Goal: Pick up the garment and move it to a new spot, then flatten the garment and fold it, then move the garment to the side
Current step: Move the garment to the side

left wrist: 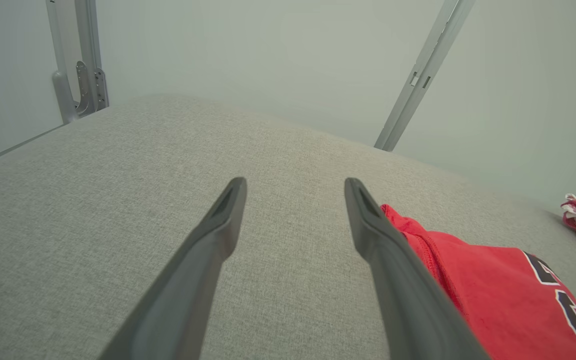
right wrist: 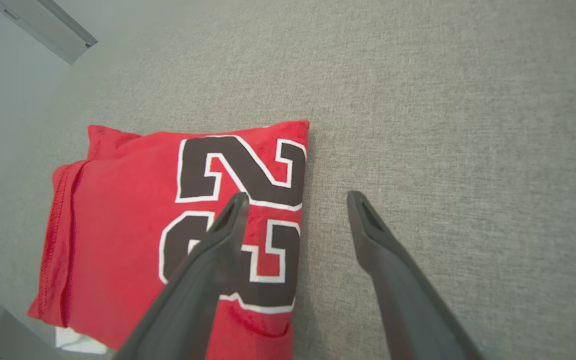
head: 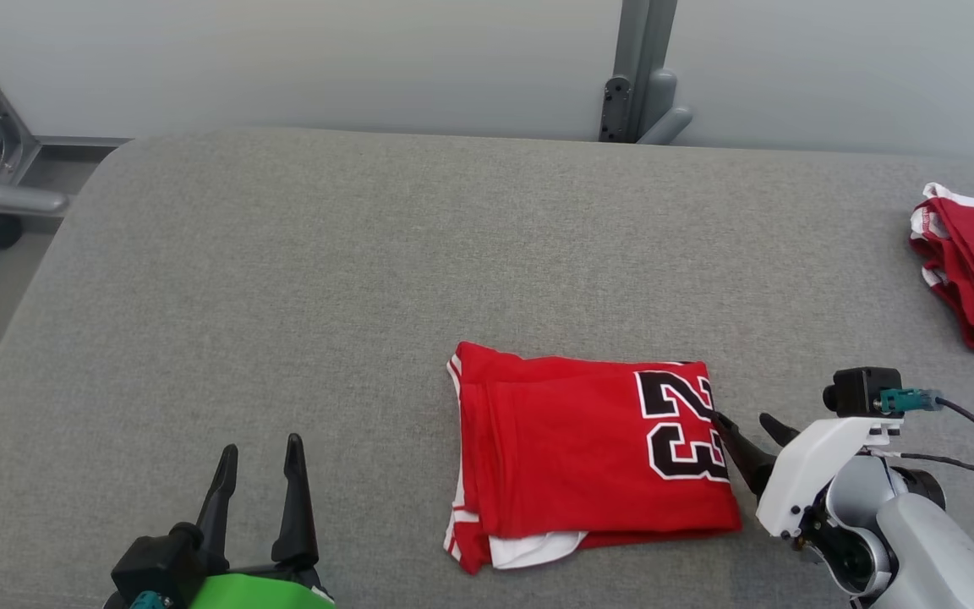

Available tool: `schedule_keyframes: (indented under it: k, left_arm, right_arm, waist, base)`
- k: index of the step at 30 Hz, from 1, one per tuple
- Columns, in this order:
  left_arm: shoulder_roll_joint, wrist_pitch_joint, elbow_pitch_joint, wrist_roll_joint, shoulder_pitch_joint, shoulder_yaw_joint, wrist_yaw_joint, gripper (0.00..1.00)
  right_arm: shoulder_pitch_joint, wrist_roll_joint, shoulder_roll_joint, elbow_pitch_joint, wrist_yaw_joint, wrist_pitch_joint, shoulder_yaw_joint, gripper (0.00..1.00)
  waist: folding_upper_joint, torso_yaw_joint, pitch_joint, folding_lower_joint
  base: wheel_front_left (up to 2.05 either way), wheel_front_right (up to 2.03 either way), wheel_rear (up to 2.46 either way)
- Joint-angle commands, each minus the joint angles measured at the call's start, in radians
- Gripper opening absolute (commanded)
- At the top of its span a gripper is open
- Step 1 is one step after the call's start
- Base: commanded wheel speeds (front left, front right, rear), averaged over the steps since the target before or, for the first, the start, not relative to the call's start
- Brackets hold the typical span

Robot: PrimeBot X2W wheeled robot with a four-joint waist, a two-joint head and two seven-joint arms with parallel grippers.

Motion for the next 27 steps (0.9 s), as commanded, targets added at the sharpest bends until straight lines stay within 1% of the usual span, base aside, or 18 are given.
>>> schedule_keyframes:
  k: [1, 5, 11, 14, 15, 16, 17, 18, 23, 27]
  left_arm:
    - [-0.003, -0.003, 0.002, 0.007, -0.016, 0.002, -0.004, 1.00]
    - [-0.006, -0.003, 0.009, 0.010, -0.022, 0.004, -0.009, 1.00]
    - [-0.006, -0.003, 0.013, 0.018, -0.021, 0.008, -0.015, 1.00]
    - [-0.004, -0.003, 0.015, 0.020, -0.022, 0.008, -0.017, 1.00]
    - [-0.004, -0.003, 0.016, 0.021, -0.023, 0.008, -0.018, 1.00]
    - [-0.003, -0.003, 0.017, 0.021, -0.023, 0.008, -0.019, 1.00]
    - [-0.003, -0.003, 0.018, 0.022, -0.023, 0.009, -0.020, 1.00]
    - [-0.002, -0.003, 0.018, 0.022, -0.021, 0.010, -0.019, 1.00]
    - [-0.001, -0.003, 0.018, 0.028, -0.016, 0.008, -0.020, 1.00]
    - [-0.003, -0.003, 0.009, 0.032, -0.019, 0.007, -0.022, 1.00]
  right_arm:
    - [-0.015, 0.023, -0.016, 0.011, 0.000, 0.013, 0.010, 1.00]
    - [-0.049, 0.096, -0.055, 0.073, 0.000, 0.053, 0.047, 1.00]
    - [-0.097, 0.204, -0.068, 0.157, 0.000, 0.087, 0.097, 1.00]
    - [-0.115, 0.257, -0.067, 0.177, 0.000, 0.101, 0.132, 1.00]
    - [-0.121, 0.273, -0.068, 0.178, 0.000, 0.101, 0.144, 0.73]
    - [-0.126, 0.289, -0.070, 0.175, 0.000, 0.096, 0.157, 0.36]
    - [-0.129, 0.303, -0.074, 0.170, 0.000, 0.091, 0.169, 0.25]
    - [-0.133, 0.315, -0.080, 0.166, 0.000, 0.081, 0.182, 0.00]
    - [-0.161, 0.352, -0.105, 0.164, 0.000, 0.026, 0.234, 0.00]
    - [-0.184, 0.374, -0.128, 0.176, 0.000, -0.019, 0.255, 0.00]
  waist:
    - [0.0068, 0.025, 0.019, 0.0000]
    - [0.0068, 0.052, 0.031, 0.0000]
    - [0.0068, 0.079, 0.038, 0.0000]
    - [0.0068, 0.088, 0.038, 0.0000]
    - [0.0068, 0.090, 0.038, 0.0000]
    - [0.0068, 0.091, 0.038, 0.0000]
    - [0.0068, 0.092, 0.038, 0.0000]
    - [0.0068, 0.091, 0.038, 0.0000]
    - [0.0068, 0.078, 0.036, 0.0000]
    - [0.0068, 0.049, 0.039, 0.0000]
  base:
    - [0.00, 0.00, 0.00]
    - [0.00, 0.00, 0.00]
    - [0.00, 0.00, 0.00]
    - [0.00, 0.00, 0.00]
    - [0.00, 0.00, 0.00]
    - [0.00, 0.00, 0.00]
    - [0.00, 0.00, 0.00]
    - [0.00, 0.00, 0.00]
    - [0.00, 0.00, 0.00]
    - [0.00, 0.00, 0.00]
